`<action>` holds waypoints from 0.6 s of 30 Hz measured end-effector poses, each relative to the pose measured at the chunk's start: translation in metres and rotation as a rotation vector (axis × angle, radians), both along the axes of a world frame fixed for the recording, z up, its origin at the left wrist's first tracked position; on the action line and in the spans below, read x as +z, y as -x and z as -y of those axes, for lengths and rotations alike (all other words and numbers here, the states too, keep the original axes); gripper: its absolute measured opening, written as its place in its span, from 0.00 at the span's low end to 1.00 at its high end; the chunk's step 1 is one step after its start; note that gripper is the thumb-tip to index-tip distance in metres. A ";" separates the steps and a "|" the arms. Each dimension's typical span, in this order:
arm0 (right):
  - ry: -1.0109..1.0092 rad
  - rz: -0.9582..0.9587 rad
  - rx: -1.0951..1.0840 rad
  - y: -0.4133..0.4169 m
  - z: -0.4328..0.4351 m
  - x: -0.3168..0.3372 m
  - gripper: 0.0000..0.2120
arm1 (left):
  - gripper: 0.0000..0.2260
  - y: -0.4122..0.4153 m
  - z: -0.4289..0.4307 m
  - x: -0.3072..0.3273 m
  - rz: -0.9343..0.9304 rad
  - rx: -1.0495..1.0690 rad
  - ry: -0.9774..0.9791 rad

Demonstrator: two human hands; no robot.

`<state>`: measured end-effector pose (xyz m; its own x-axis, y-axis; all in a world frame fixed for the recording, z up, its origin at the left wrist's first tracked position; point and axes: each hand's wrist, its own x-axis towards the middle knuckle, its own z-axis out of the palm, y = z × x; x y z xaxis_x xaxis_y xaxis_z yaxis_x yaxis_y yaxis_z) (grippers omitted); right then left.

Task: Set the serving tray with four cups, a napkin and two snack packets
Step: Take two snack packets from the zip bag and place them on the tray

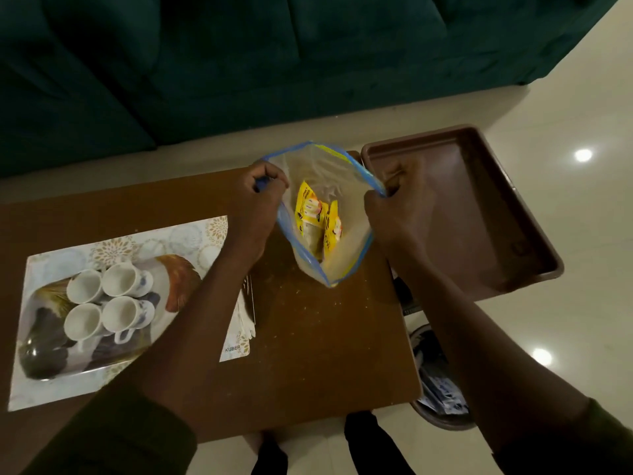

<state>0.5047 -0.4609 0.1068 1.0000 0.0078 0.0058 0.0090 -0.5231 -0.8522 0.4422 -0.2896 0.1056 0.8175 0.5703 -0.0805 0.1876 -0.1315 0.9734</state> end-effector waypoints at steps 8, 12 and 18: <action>-0.227 0.206 0.365 0.019 -0.043 0.046 0.05 | 0.09 -0.006 0.015 0.011 0.052 -0.171 -0.016; -0.001 -0.365 0.460 -0.002 -0.051 0.039 0.15 | 0.09 -0.007 0.012 0.010 0.043 -0.191 -0.043; 0.265 -0.576 0.535 -0.030 -0.067 -0.004 0.09 | 0.03 -0.007 0.010 0.008 0.020 -0.178 -0.064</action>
